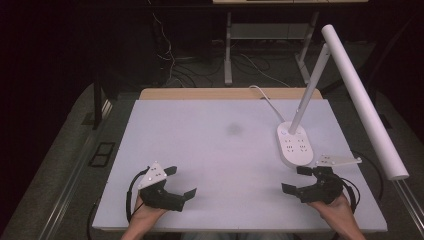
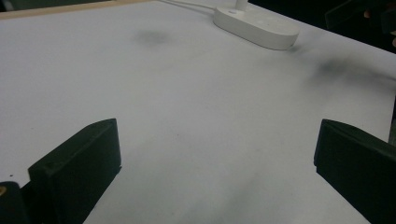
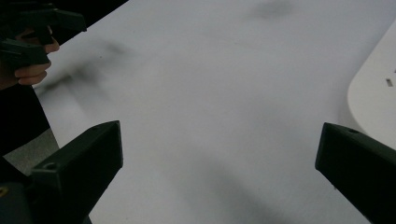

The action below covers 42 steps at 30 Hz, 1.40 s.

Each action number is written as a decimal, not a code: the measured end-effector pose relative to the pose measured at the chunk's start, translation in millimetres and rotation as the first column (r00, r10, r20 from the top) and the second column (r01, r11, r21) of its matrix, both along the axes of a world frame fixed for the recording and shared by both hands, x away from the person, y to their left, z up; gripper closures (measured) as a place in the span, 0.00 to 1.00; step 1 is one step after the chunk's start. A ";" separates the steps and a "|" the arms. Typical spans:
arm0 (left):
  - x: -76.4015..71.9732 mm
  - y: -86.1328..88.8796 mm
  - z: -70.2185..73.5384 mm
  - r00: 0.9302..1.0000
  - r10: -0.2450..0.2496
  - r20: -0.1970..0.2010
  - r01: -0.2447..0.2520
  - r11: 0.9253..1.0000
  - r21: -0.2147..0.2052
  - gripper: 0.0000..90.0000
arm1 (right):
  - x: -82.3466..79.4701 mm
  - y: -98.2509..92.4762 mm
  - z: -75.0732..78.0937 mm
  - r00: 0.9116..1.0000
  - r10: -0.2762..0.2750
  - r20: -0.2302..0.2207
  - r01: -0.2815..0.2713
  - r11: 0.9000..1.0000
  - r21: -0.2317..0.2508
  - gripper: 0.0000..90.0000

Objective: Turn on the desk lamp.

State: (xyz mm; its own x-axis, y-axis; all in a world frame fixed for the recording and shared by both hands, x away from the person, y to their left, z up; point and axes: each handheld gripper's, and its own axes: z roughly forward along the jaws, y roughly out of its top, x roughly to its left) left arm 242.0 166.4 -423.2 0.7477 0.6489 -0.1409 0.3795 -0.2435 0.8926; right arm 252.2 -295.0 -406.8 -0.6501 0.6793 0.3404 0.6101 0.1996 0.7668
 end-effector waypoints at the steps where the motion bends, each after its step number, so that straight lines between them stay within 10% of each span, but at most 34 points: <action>1: -0.1 -0.1 0.0 1.000 0.000 0.000 0.000 1.000 0.001 0.00 | 0.5 -0.6 0.9 1.000 -0.004 -0.001 0.004 1.000 -0.001 0.00; 42: 0.3 0.5 -0.7 1.000 0.004 -0.005 -0.004 1.000 -0.003 0.00 | 41.2 -18.2 31.7 1.000 0.002 -0.028 -0.004 0.998 -0.059 0.00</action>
State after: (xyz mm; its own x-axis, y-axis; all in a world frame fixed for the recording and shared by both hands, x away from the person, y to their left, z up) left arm 242.4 166.9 -423.9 0.7447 0.6511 -0.1468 0.3850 -0.2394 0.8913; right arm 293.4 -313.2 -375.0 -0.6429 0.6967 0.3183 0.6308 0.2457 0.7360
